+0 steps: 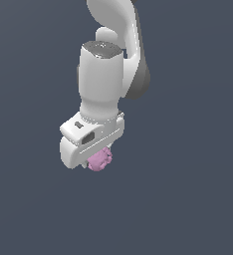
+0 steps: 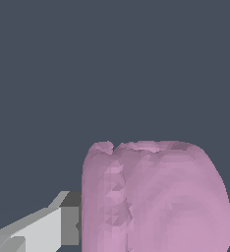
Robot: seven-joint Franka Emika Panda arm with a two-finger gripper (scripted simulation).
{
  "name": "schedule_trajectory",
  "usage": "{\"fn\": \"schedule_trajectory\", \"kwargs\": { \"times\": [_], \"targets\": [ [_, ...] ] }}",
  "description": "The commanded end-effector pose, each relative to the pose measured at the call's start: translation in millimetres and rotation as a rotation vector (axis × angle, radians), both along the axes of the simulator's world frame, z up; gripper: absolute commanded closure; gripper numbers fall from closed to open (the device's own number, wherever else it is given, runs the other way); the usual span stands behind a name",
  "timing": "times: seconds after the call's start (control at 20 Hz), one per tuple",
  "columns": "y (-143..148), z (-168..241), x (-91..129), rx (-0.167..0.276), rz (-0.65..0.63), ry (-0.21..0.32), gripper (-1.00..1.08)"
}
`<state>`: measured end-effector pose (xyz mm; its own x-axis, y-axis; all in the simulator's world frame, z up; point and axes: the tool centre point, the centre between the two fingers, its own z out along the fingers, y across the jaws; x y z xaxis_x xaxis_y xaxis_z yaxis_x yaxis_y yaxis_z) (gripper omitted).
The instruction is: Pick up the object and move it to a goal position.
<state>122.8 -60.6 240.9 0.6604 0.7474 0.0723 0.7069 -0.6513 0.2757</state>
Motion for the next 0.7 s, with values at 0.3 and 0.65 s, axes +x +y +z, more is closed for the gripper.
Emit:
{"fn": "schedule_trajectory", "kwargs": {
  "times": [0.3, 0.65],
  "targets": [
    [-53.4, 130.1, -14.5, -0.087, 0.047, -0.154, 1.08],
    [-81.6, 214.9, -32.1, -0.140, 0.078, -0.253, 1.08]
  ]
}}
